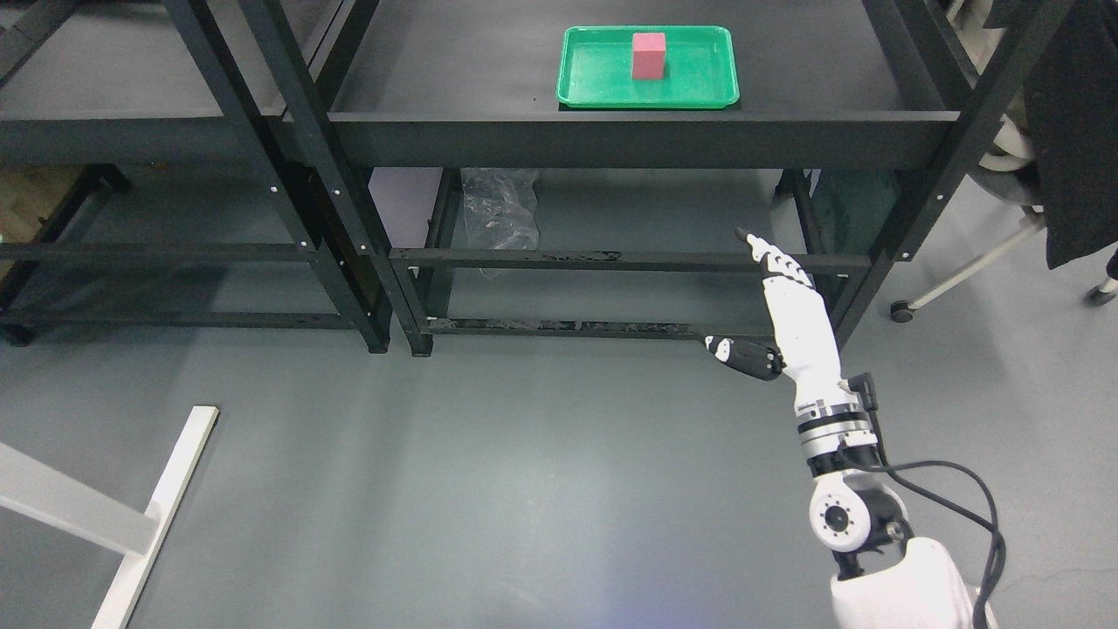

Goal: Pick pink block from left shelf to tray
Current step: 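Reach the right hand up over the shelf toward the green tray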

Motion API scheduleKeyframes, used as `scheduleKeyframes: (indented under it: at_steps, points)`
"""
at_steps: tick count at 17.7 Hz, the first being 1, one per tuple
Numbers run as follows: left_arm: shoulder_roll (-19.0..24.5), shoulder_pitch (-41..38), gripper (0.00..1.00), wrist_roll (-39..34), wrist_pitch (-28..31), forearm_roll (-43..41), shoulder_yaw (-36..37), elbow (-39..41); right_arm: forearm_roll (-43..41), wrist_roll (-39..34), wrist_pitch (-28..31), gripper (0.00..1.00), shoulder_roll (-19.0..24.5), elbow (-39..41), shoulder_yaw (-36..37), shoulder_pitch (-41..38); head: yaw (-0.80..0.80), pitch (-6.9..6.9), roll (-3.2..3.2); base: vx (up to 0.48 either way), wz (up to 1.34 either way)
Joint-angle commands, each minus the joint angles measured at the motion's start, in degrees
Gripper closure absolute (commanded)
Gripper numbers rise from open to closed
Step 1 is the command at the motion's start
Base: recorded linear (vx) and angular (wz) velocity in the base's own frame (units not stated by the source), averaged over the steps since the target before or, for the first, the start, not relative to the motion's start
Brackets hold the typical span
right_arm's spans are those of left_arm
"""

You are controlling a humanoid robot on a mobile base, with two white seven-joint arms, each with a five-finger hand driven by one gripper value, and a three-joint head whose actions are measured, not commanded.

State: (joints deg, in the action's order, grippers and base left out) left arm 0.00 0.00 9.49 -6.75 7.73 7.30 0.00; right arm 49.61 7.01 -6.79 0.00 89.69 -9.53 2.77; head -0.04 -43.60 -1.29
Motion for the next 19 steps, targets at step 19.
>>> scheduleKeyframes:
  at_steps: [19]
  points:
    - [1.0, -1.1, 0.00, 0.0, 0.0, 0.0, 0.0, 1.0, 4.8, 20.8, 6.8, 0.01, -1.0, 1.6, -5.2, 1.3, 0.00, 0.00, 0.00, 0.255, 0.03]
